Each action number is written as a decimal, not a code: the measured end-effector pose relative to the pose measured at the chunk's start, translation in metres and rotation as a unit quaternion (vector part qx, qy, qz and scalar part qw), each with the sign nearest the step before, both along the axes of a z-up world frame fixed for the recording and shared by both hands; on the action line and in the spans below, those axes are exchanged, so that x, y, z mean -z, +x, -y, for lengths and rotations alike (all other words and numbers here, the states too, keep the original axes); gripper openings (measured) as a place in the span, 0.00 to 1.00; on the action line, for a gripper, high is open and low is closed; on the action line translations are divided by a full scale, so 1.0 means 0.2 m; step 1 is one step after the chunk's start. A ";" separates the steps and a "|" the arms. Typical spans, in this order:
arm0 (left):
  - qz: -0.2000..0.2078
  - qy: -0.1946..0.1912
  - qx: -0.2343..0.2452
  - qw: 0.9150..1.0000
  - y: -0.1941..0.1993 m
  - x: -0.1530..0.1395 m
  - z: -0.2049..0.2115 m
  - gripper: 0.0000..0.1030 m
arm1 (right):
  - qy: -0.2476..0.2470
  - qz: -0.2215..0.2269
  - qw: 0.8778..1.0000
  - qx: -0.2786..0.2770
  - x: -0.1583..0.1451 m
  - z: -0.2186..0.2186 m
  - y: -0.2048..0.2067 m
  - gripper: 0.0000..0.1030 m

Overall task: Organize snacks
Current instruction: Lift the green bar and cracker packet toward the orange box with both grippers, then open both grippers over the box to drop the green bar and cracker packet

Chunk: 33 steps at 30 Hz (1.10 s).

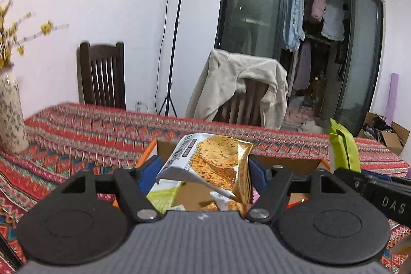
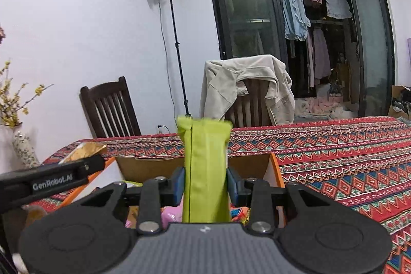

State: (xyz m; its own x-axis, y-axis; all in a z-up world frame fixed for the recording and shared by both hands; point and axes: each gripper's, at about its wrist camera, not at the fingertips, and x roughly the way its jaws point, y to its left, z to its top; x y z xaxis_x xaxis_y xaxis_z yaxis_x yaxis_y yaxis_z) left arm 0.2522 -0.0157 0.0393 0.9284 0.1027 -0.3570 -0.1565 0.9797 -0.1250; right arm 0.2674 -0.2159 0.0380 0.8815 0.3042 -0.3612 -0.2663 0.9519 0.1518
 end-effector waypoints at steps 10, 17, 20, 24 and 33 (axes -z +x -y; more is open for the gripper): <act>-0.041 -0.005 0.006 0.999 0.09 0.10 -0.03 0.70 | -0.006 -0.024 1.000 -0.006 0.10 -0.01 0.09 0.32; -0.042 -0.015 0.008 0.999 0.06 0.13 -0.04 0.88 | -0.005 -0.030 0.999 -0.010 0.13 0.00 0.07 0.54; -0.037 -0.022 0.002 0.999 0.05 0.13 -0.05 1.00 | -0.002 -0.020 1.000 -0.008 0.12 0.02 0.04 0.78; -0.038 -0.030 -0.001 0.999 0.04 0.13 -0.07 1.00 | 0.002 -0.021 1.000 -0.003 0.12 0.04 0.04 0.92; -0.037 -0.034 -0.003 0.999 0.02 0.10 -0.08 1.00 | 0.005 -0.025 1.000 -0.007 0.13 0.05 0.03 0.93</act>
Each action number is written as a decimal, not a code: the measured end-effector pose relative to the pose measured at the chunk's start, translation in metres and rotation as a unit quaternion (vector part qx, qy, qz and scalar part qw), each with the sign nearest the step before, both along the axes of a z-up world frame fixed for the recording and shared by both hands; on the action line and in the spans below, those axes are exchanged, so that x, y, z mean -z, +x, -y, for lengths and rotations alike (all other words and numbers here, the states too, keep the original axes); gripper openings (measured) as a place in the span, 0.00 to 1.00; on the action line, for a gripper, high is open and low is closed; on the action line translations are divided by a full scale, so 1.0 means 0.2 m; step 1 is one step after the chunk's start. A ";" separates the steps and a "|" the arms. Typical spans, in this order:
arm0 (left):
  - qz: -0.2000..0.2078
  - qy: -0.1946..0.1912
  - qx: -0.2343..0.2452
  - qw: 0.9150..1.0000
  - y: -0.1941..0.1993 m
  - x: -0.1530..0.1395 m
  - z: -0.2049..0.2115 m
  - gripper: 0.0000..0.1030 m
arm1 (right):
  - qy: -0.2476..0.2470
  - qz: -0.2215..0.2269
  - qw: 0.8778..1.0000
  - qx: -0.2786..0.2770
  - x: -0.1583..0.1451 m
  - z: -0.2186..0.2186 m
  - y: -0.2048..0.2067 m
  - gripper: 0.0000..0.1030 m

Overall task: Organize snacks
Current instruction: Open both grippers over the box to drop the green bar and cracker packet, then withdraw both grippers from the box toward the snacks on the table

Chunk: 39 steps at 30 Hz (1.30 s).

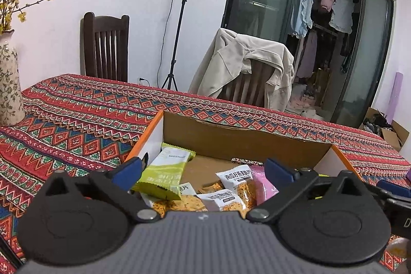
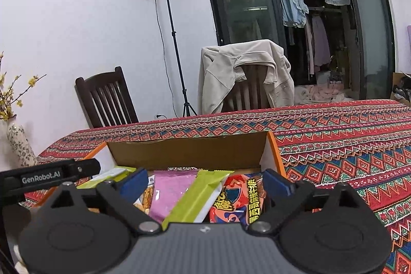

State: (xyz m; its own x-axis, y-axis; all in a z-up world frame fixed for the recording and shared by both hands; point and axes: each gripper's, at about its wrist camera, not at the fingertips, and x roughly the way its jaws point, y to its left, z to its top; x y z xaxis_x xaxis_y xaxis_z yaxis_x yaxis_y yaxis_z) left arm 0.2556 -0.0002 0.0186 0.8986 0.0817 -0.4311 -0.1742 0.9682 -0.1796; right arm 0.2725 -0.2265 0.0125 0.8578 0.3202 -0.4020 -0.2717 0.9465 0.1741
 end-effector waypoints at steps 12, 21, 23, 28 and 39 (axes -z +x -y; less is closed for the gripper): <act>0.010 -0.004 0.009 1.000 -0.17 -0.12 0.01 1.00 | 0.000 0.034 0.999 -0.007 -0.09 0.03 -0.17 0.97; 0.000 -0.004 0.011 1.000 -0.33 -0.17 0.03 1.00 | -0.032 0.030 0.999 -0.022 -0.08 0.05 -0.37 1.00; -0.004 0.000 0.015 1.000 -0.37 -0.15 0.02 1.00 | -0.038 0.023 0.999 -0.028 -0.06 0.05 -0.42 1.00; -0.017 0.012 0.024 0.999 -0.48 -0.10 0.01 1.00 | -0.047 0.000 0.998 -0.039 0.01 0.06 -0.52 1.00; -0.063 0.021 0.030 0.997 -0.75 0.09 -0.07 1.00 | -0.063 -0.051 0.995 -0.063 0.15 0.01 -0.74 1.00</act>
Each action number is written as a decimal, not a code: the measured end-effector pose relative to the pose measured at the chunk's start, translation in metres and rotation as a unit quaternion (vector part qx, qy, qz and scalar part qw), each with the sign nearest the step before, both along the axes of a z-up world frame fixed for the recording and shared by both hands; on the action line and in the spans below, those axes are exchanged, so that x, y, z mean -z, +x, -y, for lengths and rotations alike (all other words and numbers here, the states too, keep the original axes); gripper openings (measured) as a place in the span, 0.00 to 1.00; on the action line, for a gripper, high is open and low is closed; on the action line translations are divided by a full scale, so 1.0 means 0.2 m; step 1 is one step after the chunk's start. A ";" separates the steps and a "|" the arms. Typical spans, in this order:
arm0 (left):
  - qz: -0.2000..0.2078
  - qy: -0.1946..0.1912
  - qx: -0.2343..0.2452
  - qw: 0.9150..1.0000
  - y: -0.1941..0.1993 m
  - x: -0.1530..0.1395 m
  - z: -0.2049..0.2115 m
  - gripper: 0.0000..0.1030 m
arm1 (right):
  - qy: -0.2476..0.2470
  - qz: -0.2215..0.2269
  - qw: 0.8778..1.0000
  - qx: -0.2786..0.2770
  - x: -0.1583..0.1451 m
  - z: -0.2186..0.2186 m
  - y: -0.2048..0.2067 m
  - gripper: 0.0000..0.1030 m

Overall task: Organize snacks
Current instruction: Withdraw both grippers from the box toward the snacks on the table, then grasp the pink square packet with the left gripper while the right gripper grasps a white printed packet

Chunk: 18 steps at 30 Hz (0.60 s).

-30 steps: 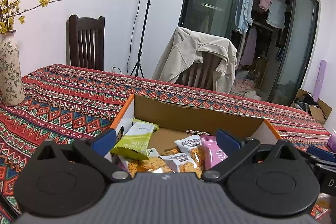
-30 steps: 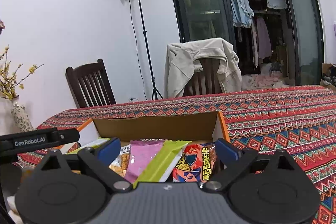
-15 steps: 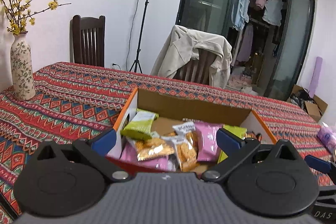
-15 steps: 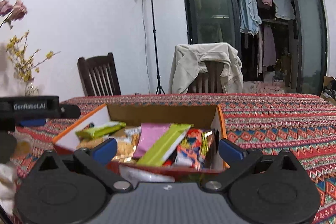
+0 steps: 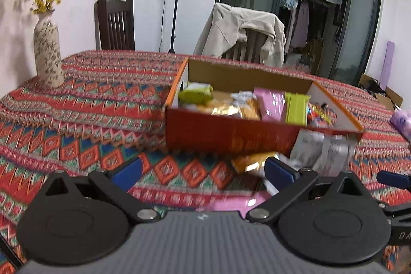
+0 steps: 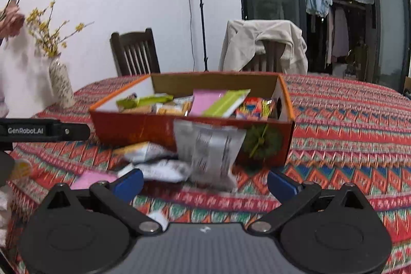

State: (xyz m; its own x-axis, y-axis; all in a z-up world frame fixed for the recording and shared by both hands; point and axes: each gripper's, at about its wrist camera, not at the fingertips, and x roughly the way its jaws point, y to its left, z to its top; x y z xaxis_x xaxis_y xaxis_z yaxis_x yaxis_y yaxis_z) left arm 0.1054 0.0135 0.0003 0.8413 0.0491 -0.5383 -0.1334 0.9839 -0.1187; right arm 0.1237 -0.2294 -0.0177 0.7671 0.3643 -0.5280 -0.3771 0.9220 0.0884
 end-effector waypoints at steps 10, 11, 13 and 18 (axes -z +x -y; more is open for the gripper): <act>-0.019 -0.009 0.008 1.000 -0.14 0.07 -0.02 1.00 | -0.015 -0.028 0.999 -0.026 0.07 -0.08 -0.14 1.00; -0.020 -0.009 0.009 1.000 -0.15 0.07 -0.03 1.00 | -0.016 -0.032 0.999 -0.029 0.08 -0.09 -0.15 1.00; -0.023 -0.008 0.011 1.000 -0.17 0.08 -0.02 1.00 | -0.018 -0.037 0.999 -0.034 0.09 -0.12 -0.16 1.00; -0.026 -0.012 0.011 1.000 -0.20 0.09 -0.04 1.00 | -0.028 -0.049 0.997 -0.052 0.13 -0.20 -0.19 1.00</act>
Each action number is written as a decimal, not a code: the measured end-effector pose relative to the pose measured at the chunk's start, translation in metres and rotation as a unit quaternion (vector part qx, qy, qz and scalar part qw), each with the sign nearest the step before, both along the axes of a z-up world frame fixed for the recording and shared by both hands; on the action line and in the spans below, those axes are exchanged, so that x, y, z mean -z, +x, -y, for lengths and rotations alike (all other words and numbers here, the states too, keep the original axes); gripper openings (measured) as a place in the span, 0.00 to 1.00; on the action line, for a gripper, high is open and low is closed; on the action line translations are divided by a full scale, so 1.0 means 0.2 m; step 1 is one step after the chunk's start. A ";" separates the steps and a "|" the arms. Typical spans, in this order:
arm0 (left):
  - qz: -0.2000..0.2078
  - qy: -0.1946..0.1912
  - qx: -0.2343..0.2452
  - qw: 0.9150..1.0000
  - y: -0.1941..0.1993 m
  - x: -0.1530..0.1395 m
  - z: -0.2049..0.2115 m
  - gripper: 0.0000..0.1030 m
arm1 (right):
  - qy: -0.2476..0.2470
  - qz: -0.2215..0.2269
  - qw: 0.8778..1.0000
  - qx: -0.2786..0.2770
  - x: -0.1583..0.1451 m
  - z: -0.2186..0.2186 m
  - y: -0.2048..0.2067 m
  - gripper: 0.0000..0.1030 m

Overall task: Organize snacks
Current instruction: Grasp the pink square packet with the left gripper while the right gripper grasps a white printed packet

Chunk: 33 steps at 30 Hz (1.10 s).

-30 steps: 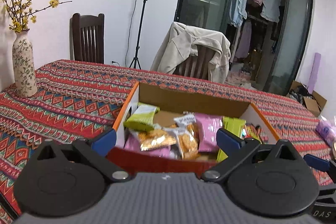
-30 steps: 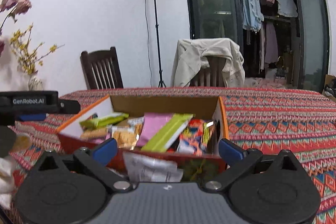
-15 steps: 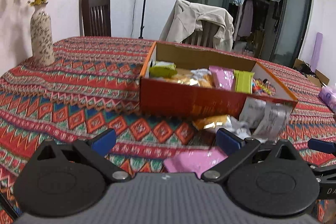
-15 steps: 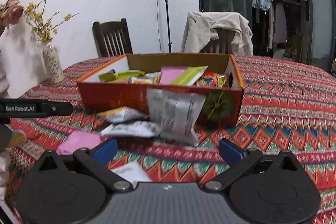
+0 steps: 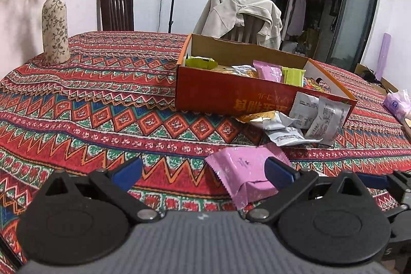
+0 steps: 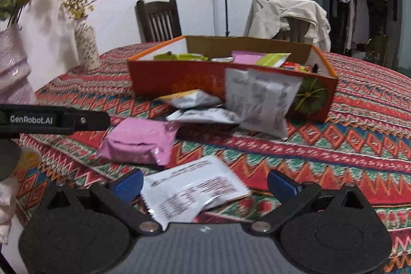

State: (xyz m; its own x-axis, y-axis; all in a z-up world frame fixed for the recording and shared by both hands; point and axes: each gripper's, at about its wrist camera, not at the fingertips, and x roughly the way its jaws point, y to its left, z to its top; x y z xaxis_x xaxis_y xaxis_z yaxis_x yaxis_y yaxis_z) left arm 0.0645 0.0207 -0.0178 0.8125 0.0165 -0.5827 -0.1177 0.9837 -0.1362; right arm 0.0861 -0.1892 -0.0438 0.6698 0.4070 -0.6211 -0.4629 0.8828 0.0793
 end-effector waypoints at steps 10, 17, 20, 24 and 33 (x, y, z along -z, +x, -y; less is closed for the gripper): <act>-0.002 -0.011 0.000 1.000 -0.03 0.02 -0.03 1.00 | -0.027 0.013 1.000 -0.008 0.06 -0.07 -0.01 0.99; -0.004 -0.015 -0.003 1.000 -0.04 0.03 -0.04 1.00 | -0.022 0.031 0.999 -0.021 0.05 -0.06 -0.05 0.84; -0.005 -0.015 -0.005 1.000 -0.04 0.03 -0.05 1.00 | -0.019 0.033 0.999 -0.019 0.05 -0.05 -0.05 0.80; -0.008 -0.015 -0.004 1.000 -0.03 0.03 -0.04 1.00 | -0.014 0.035 0.999 -0.018 0.04 -0.02 -0.06 0.75; -0.020 -0.008 0.011 1.000 0.05 0.03 0.07 1.00 | 0.013 0.042 0.999 0.000 0.02 0.09 -0.05 0.55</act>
